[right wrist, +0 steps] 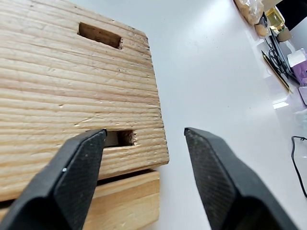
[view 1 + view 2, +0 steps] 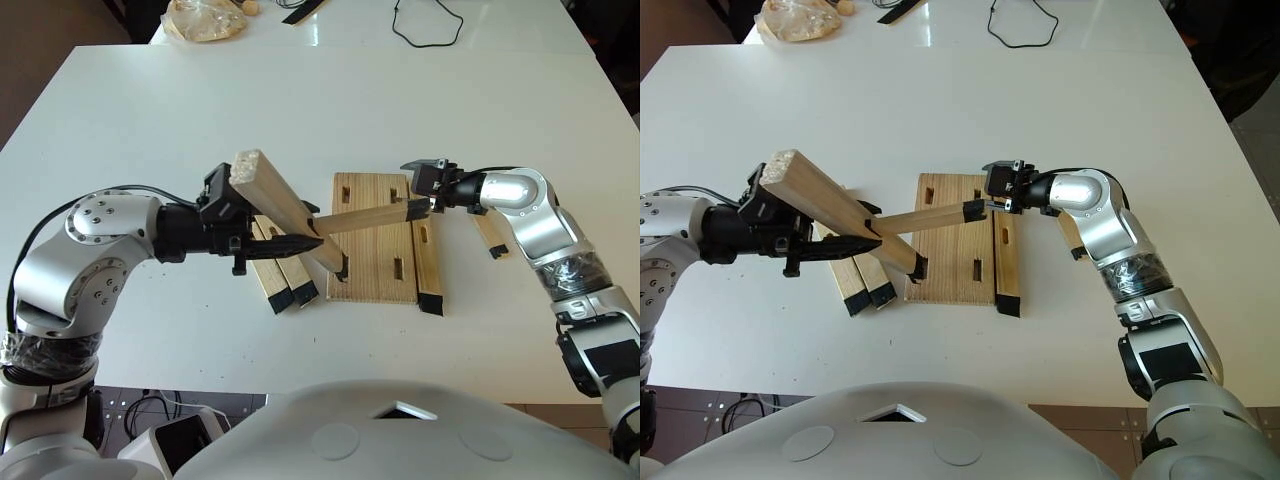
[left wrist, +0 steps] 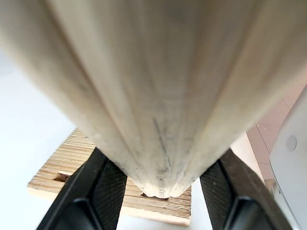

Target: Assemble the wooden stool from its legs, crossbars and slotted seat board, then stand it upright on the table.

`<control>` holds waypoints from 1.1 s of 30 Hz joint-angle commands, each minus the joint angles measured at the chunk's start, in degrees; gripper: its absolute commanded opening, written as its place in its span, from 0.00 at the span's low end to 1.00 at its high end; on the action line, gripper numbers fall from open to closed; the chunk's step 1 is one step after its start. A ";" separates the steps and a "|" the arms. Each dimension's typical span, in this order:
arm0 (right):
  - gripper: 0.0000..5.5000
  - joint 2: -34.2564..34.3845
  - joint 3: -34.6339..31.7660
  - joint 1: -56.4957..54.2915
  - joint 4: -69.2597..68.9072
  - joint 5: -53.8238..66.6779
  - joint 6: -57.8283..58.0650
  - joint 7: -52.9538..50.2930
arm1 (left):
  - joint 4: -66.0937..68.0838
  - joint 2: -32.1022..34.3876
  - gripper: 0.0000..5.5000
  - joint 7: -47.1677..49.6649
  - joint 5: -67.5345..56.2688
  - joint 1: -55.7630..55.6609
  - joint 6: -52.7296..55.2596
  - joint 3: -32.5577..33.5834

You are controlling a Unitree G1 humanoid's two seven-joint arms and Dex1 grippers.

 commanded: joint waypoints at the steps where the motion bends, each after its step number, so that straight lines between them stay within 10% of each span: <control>1: 0.54 -0.01 -0.76 0.47 -0.86 0.59 0.60 0.20 | 0.30 -0.33 0.37 -0.29 2.02 -0.18 -1.76 -1.00; 33: 0.54 1.67 -2.27 2.67 -6.48 3.22 4.93 0.76 | 11.62 -1.67 0.37 -2.57 19.89 0.58 -14.99 -15.05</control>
